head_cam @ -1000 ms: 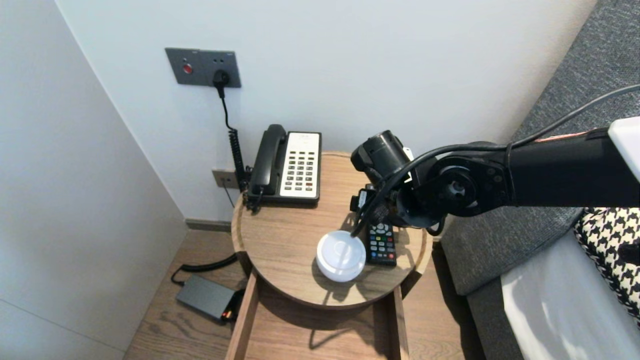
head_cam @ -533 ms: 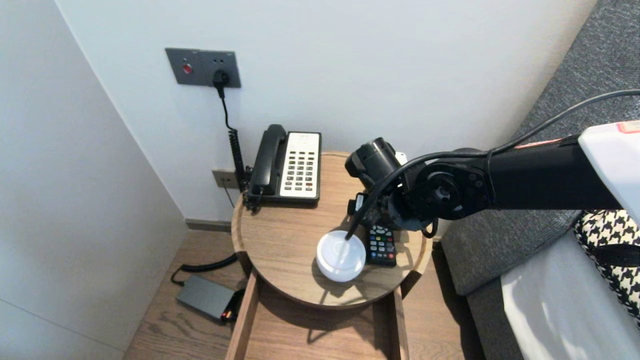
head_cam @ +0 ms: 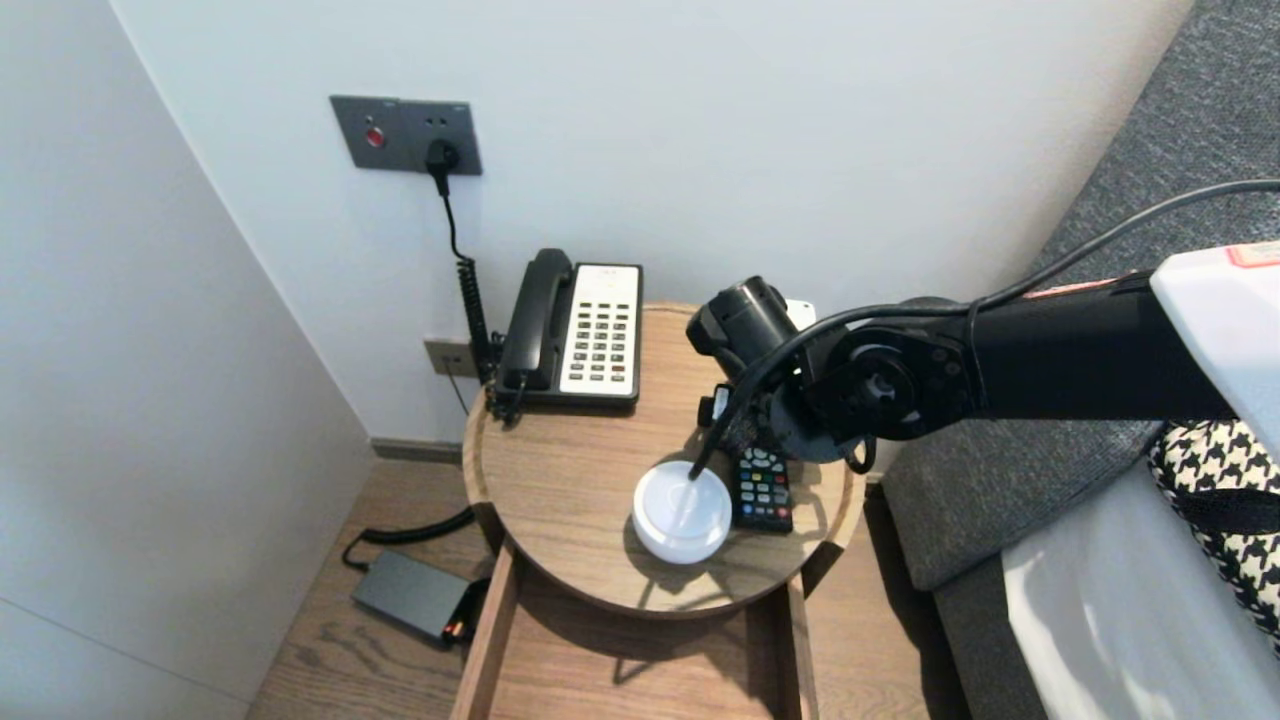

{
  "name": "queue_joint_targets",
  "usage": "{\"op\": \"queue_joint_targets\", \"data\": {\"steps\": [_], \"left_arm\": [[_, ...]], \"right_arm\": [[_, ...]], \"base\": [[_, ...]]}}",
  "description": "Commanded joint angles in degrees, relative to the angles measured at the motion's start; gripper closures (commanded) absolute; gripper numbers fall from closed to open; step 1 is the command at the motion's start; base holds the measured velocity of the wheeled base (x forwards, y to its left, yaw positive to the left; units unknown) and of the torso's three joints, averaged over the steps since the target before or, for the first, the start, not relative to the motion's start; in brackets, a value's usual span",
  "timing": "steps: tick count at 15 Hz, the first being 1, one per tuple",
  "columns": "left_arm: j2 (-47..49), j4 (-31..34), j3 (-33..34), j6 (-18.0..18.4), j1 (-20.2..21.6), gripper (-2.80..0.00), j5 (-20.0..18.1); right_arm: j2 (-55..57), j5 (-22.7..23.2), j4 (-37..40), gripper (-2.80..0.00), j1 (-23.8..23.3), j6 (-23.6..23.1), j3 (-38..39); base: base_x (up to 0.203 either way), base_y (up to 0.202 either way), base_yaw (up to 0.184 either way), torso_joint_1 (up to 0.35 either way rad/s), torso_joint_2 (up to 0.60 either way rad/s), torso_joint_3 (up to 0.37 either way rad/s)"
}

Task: Put the remote controls on the table in the drawer one by one

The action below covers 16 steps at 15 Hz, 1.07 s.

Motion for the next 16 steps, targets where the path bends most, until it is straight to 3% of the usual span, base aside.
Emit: {"op": "queue_joint_targets", "data": {"steps": [1,14,15,16], "left_arm": [[0.0,0.0,0.5,0.0,0.0,0.00,0.0],[0.0,0.0,0.5,0.0,0.0,0.00,0.0],[0.0,0.0,0.5,0.0,0.0,0.00,0.0],[0.0,0.0,0.5,0.0,0.0,0.00,0.0]], "right_arm": [[-0.2,-0.6,0.1,-2.80,0.1,0.2,0.4],[0.4,-1.1,0.2,-2.80,0.8,0.4,0.8],[0.3,-1.1,0.2,0.00,0.8,0.4,1.1],[0.3,-1.1,0.3,0.00,0.8,0.4,1.2]], "base": [[0.000,0.000,0.000,0.000,0.00,0.000],[0.000,0.000,0.000,0.000,0.00,0.000],[0.000,0.000,0.000,0.000,0.00,0.000],[0.000,0.000,0.000,0.000,0.00,0.000]]}}
